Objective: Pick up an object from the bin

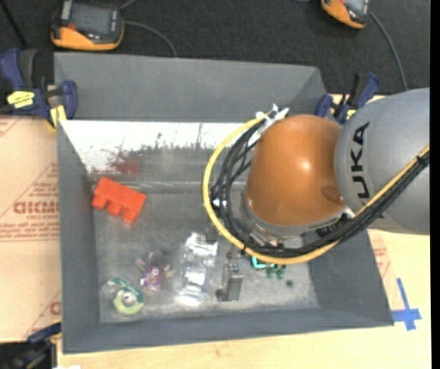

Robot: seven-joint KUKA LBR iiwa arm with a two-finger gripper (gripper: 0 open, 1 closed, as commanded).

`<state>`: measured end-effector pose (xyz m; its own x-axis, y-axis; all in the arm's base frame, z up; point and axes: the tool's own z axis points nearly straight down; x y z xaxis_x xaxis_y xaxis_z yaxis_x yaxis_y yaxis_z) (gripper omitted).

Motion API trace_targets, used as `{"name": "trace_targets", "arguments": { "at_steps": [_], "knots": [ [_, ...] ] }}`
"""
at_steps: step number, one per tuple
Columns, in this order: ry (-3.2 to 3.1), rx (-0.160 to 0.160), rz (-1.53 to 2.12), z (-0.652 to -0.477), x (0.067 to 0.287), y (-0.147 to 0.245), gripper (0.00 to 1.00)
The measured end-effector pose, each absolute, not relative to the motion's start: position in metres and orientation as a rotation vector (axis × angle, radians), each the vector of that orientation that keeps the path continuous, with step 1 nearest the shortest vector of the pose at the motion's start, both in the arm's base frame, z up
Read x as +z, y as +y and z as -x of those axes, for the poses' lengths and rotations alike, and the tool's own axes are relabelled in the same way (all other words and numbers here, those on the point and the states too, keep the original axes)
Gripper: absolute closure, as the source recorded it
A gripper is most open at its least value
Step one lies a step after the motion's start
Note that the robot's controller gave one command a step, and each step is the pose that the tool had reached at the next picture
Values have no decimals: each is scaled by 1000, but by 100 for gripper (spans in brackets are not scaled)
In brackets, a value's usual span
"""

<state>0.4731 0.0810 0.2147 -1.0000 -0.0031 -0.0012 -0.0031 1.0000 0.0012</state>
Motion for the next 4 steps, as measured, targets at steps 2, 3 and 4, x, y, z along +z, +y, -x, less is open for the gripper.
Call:
{"name": "trace_targets", "arguments": {
  "at_steps": [2,3,4],
  "knots": [
    [3117,3,-366,-541,108,146,0],
    [3139,-1,178,-493,72,153,0],
    [3136,2,170,-494,73,154,100]
  ]
}}
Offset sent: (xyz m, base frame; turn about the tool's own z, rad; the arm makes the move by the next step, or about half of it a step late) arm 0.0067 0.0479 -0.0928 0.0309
